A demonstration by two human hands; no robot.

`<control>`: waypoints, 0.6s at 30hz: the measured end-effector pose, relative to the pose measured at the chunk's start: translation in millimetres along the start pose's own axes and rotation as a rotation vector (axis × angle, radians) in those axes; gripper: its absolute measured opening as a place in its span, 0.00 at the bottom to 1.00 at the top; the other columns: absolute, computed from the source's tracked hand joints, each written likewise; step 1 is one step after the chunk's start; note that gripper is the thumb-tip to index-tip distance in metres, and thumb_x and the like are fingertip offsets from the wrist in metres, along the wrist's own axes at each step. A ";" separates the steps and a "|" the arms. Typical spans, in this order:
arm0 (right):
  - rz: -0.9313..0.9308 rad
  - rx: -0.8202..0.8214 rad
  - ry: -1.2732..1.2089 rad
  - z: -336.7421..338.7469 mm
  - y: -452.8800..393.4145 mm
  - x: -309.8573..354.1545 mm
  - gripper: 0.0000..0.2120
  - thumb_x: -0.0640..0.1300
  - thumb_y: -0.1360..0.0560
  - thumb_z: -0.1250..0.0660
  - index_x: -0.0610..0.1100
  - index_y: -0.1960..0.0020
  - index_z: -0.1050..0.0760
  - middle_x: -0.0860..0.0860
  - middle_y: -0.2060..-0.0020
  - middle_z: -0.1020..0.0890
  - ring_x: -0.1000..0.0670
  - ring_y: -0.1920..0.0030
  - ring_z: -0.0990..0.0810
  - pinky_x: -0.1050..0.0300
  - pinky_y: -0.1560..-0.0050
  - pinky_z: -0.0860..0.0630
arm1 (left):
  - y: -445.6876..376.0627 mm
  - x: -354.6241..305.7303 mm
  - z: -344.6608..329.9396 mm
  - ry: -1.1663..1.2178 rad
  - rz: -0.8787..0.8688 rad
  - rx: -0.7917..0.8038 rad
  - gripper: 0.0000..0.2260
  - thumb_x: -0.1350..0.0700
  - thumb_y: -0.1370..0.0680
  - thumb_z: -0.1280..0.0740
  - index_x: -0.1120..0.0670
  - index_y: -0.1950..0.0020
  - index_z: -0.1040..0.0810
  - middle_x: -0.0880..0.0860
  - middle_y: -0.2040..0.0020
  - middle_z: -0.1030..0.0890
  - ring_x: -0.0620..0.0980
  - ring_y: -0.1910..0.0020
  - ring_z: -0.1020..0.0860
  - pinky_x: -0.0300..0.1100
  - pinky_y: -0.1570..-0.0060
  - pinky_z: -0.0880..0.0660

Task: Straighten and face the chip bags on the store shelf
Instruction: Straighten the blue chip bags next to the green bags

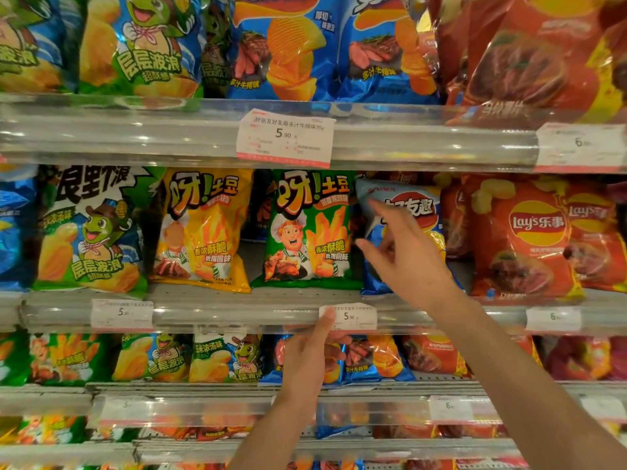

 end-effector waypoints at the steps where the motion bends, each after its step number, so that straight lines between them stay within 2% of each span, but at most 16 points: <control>1: -0.015 -0.058 0.000 10.3 1.9 -8.3 0.26 0.52 0.22 0.33 0.50 0.26 0.33 0.47 0.35 0.27 0.53 0.56 0.19 0.50 0.52 0.20 | 0.9 0.7 -0.8 0.006 -0.005 -0.014 0.22 0.42 0.23 0.31 0.60 0.61 0.13 0.55 0.64 0.14 0.48 0.67 0.20 0.46 0.58 0.24; 4: -0.064 -0.142 0.071 35.4 11.0 -40.3 0.23 0.50 0.25 0.29 0.45 0.33 0.26 0.43 0.37 0.27 0.43 0.39 0.25 0.50 0.35 0.28 | 5.7 1.3 -6.1 0.036 -0.032 -0.076 0.24 0.42 0.22 0.32 0.64 0.59 0.15 0.54 0.67 0.15 0.46 0.71 0.22 0.43 0.64 0.25; 6: -0.151 -0.079 0.083 39.9 18.8 -60.9 0.26 0.53 0.26 0.28 0.45 0.31 0.27 0.42 0.37 0.28 0.39 0.36 0.28 0.49 0.31 0.32 | 8.8 2.9 -11.0 0.058 -0.027 -0.106 0.24 0.43 0.20 0.33 0.65 0.59 0.17 0.52 0.70 0.16 0.44 0.73 0.23 0.42 0.65 0.27; 9: -0.271 0.083 0.030 26.0 32.2 -80.0 0.34 0.62 0.27 0.32 0.50 0.26 0.34 0.43 0.34 0.30 0.40 0.33 0.30 0.45 0.30 0.32 | 13.0 4.4 -17.9 0.070 -0.032 -0.111 0.17 0.47 0.22 0.30 0.61 0.59 0.18 0.51 0.70 0.17 0.45 0.72 0.24 0.41 0.67 0.28; 12: -0.385 0.177 -0.104 11.6 41.1 -93.1 0.35 0.67 0.27 0.35 0.58 0.24 0.40 0.46 0.33 0.28 0.44 0.33 0.28 0.50 0.31 0.32 | 14.7 2.9 -24.8 0.095 -0.045 -0.076 0.12 0.52 0.21 0.30 0.60 0.55 0.18 0.50 0.72 0.18 0.45 0.73 0.24 0.36 0.72 0.28; 13: -0.405 0.181 -0.153 10.0 41.7 -94.8 0.36 0.69 0.29 0.35 0.61 0.24 0.41 0.47 0.33 0.28 0.45 0.34 0.26 0.49 0.31 0.31 | 14.3 1.7 -26.0 0.102 -0.048 -0.062 0.11 0.52 0.21 0.30 0.60 0.56 0.18 0.51 0.72 0.18 0.44 0.74 0.24 0.35 0.73 0.28; 15: -0.411 0.178 -0.230 8.8 40.4 -98.1 0.40 0.72 0.33 0.34 0.63 0.25 0.41 0.49 0.34 0.25 0.48 0.37 0.23 0.48 0.33 0.27 | 12.7 -0.3 -25.8 0.106 -0.047 -0.045 0.13 0.53 0.21 0.30 0.60 0.61 0.18 0.51 0.72 0.18 0.43 0.75 0.24 0.35 0.72 0.28; 18: -0.402 0.163 -0.263 8.0 40.9 -99.5 0.40 0.70 0.33 0.31 0.63 0.26 0.41 0.50 0.35 0.24 0.49 0.38 0.21 0.47 0.36 0.24 | 10.8 -1.5 -23.8 0.100 -0.059 -0.017 0.18 0.53 0.21 0.30 0.59 0.70 0.19 0.53 0.72 0.18 0.42 0.75 0.23 0.36 0.68 0.28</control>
Point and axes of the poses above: each hand's wrist, its own y-axis away from the middle knuckle, its own z-axis out of the back of the hand, x = y × z, the point moved 7 cm from there along -y, towards the middle knuckle
